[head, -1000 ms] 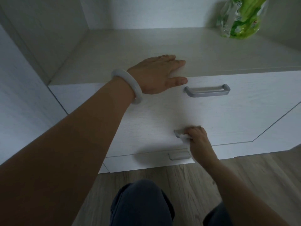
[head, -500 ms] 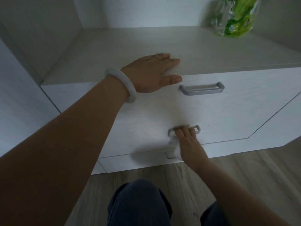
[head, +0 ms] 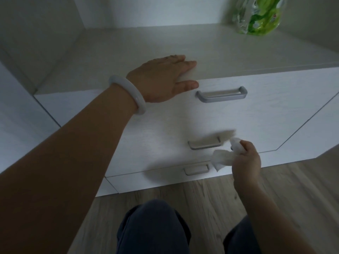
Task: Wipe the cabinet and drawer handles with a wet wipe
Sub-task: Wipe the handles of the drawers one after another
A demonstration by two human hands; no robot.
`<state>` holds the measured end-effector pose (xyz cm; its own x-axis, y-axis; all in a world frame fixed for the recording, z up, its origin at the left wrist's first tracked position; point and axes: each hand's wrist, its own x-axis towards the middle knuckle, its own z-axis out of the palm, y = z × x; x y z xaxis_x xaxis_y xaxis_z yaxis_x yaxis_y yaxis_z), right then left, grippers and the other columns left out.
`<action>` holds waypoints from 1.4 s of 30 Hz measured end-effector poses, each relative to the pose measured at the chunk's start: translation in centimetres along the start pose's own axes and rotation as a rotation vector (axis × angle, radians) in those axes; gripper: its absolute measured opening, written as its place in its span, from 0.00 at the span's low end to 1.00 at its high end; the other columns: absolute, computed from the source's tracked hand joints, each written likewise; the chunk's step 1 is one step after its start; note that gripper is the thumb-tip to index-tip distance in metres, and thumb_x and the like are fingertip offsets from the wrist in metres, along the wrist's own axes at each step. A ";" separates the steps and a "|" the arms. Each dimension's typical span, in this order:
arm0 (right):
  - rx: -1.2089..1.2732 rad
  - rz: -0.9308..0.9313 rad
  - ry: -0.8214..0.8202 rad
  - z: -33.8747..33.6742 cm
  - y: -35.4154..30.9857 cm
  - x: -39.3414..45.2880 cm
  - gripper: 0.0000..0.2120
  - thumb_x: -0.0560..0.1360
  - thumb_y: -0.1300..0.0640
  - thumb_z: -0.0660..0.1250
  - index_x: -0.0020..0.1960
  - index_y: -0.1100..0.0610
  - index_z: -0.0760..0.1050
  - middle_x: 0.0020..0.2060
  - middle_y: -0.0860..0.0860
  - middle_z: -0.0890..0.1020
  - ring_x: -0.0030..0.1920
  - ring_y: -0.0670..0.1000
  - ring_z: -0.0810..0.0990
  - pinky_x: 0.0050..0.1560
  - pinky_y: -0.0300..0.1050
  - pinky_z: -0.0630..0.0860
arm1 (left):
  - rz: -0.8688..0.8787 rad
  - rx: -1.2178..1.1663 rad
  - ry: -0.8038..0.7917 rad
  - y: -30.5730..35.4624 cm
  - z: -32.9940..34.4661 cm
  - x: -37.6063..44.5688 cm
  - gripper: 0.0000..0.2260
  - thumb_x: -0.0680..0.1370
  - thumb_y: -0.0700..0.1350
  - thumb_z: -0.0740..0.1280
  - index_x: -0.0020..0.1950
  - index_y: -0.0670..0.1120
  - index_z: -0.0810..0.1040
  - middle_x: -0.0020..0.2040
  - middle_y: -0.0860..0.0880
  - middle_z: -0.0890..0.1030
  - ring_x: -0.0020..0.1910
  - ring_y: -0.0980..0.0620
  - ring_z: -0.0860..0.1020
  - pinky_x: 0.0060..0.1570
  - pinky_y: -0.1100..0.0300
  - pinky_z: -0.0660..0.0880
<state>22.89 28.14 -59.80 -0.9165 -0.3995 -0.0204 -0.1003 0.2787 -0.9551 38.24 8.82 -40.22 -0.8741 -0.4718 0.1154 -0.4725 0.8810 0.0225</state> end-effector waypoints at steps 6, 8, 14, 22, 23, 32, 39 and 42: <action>0.031 0.382 -0.187 2.6 3.6 1.1 0.13 0.77 0.63 0.58 0.59 0.63 0.74 0.45 0.57 0.78 0.47 0.58 0.77 0.48 0.55 0.78 | 0.033 0.165 0.472 2.8 3.1 -2.9 0.22 0.79 0.51 0.57 0.71 0.42 0.70 0.71 0.40 0.70 0.71 0.41 0.67 0.70 0.47 0.63; 0.039 0.452 -0.202 3.3 4.5 1.1 0.10 0.76 0.64 0.58 0.53 0.66 0.75 0.40 0.59 0.75 0.43 0.59 0.75 0.43 0.57 0.77 | 0.084 0.064 0.664 5.9 6.7 -5.6 0.19 0.76 0.38 0.61 0.67 0.39 0.74 0.69 0.38 0.72 0.70 0.40 0.69 0.69 0.45 0.64; 0.121 0.619 -0.220 4.8 7.6 1.1 0.16 0.80 0.53 0.60 0.55 0.66 0.74 0.50 0.61 0.78 0.59 0.64 0.75 0.60 0.58 0.73 | -0.064 -0.338 0.085 10.5 21.3 -10.0 0.10 0.73 0.41 0.65 0.52 0.43 0.79 0.51 0.45 0.78 0.51 0.44 0.76 0.51 0.49 0.75; 0.245 0.611 -0.103 7.3 11.9 1.0 0.12 0.75 0.65 0.67 0.58 0.62 0.78 0.49 0.58 0.81 0.49 0.56 0.80 0.50 0.48 0.78 | -0.691 -0.732 -0.305 8.9 31.7 -6.3 0.21 0.80 0.51 0.63 0.69 0.42 0.68 0.70 0.41 0.68 0.67 0.42 0.69 0.64 0.57 0.66; 0.239 0.607 -0.089 7.5 12.2 1.0 0.12 0.74 0.65 0.68 0.57 0.63 0.77 0.48 0.58 0.81 0.46 0.56 0.79 0.46 0.47 0.77 | -0.732 -0.787 -0.302 8.9 32.2 -6.0 0.22 0.79 0.51 0.64 0.69 0.41 0.67 0.70 0.41 0.68 0.68 0.42 0.69 0.63 0.57 0.66; 0.413 0.764 -0.303 9.5 13.9 1.0 0.12 0.78 0.56 0.66 0.57 0.64 0.75 0.49 0.62 0.82 0.46 0.60 0.82 0.42 0.51 0.80 | -0.822 -1.031 -0.250 8.9 36.8 -4.2 0.22 0.75 0.56 0.68 0.62 0.43 0.76 0.59 0.46 0.80 0.59 0.46 0.78 0.57 0.57 0.73; 0.369 0.762 -0.377 10.1 13.7 0.7 0.09 0.76 0.60 0.69 0.54 0.62 0.75 0.42 0.60 0.82 0.44 0.60 0.82 0.44 0.53 0.80 | -1.009 -1.258 -0.388 8.9 36.0 -4.0 0.18 0.75 0.44 0.71 0.61 0.37 0.76 0.57 0.38 0.80 0.56 0.41 0.80 0.38 0.65 0.75; 0.259 0.728 -0.355 10.2 14.5 1.0 0.13 0.73 0.56 0.73 0.53 0.61 0.75 0.43 0.57 0.81 0.44 0.56 0.80 0.41 0.48 0.78 | -1.098 -1.164 -0.374 7.9 36.6 -3.7 0.19 0.74 0.41 0.72 0.63 0.36 0.76 0.61 0.38 0.79 0.59 0.43 0.79 0.36 0.69 0.73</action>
<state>24.53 22.87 -76.64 -0.5378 -0.4609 -0.7059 0.5985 0.3810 -0.7047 33.63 16.26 -76.80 -0.2563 -0.6800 -0.6869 -0.6644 -0.3922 0.6362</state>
